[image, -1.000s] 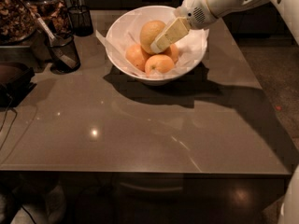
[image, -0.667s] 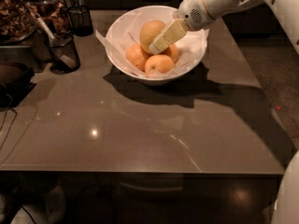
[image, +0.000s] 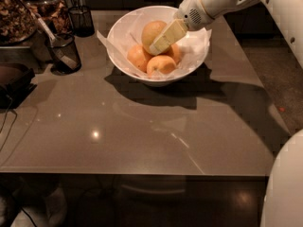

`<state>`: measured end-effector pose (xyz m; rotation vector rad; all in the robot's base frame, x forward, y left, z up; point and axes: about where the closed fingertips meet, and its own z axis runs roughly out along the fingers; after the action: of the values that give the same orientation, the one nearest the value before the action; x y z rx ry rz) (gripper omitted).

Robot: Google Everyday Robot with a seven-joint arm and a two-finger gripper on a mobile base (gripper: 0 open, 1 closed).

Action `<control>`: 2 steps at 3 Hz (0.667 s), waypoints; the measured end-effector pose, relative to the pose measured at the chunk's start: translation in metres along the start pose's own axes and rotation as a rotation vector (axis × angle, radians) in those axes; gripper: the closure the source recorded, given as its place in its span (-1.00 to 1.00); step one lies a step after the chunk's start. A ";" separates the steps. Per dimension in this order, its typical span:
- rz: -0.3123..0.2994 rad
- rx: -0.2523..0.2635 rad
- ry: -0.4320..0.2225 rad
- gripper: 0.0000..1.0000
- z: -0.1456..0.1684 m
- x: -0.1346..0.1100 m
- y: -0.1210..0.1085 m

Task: Pick orange from white bowl

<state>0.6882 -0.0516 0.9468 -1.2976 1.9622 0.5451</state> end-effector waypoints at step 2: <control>0.007 -0.056 0.050 -1.00 0.025 0.003 -0.001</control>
Offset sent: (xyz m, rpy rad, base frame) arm 0.0136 0.0155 -0.0222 -0.0484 0.0871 0.0490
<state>0.6967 -0.0374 0.9283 -1.3511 2.0064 0.5800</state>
